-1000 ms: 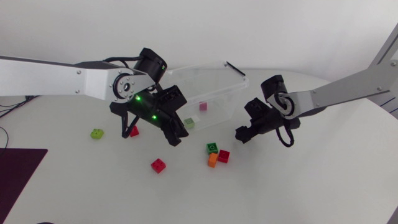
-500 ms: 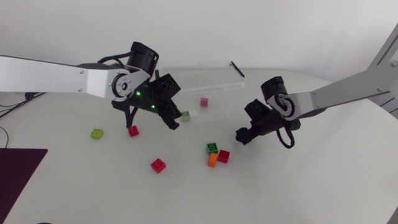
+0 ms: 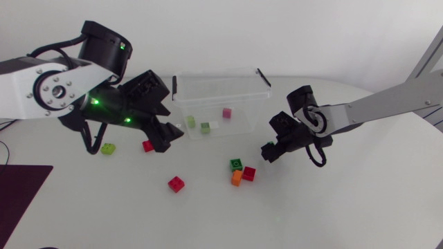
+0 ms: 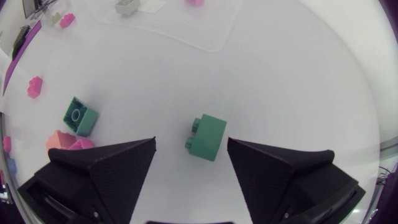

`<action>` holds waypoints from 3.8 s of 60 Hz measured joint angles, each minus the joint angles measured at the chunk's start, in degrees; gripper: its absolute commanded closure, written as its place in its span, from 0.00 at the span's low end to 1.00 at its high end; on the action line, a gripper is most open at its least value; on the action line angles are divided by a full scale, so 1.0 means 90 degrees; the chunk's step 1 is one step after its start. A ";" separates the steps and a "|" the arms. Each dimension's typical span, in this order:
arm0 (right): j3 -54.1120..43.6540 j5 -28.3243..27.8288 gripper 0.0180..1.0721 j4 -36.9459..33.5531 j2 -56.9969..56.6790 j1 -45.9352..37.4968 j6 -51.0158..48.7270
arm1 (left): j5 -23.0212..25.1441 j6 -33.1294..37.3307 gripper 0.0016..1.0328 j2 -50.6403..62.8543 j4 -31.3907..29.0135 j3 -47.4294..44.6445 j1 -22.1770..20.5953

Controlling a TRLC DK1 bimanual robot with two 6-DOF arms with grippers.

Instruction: Pick up the duplo bricks and place them in the container

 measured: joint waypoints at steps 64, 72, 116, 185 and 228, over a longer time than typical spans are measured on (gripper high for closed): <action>0.0658 0.0311 0.75 -0.0826 -0.2773 0.0403 0.0080 | -0.0695 -0.0187 0.40 0.2176 0.1018 -0.1287 -0.0294; 0.1270 0.0311 0.75 -0.0794 -0.2380 0.0561 0.0189 | -0.0695 -0.0206 0.67 0.2370 0.1146 -0.1117 -0.0299; 0.1207 0.0187 0.43 -0.0988 -0.2387 0.0449 0.0335 | -0.0716 -0.0228 0.71 0.0665 0.0005 -0.0083 -0.0296; -0.0410 0.0199 0.25 -0.0177 -0.0765 0.0112 0.0758 | -0.0571 -0.1163 0.65 0.3711 0.2419 0.3888 0.0299; 0.0053 0.0430 0.75 0.0138 -0.0058 0.0160 0.0869 | -0.0299 -0.0782 0.09 0.1382 0.1377 0.2273 0.0464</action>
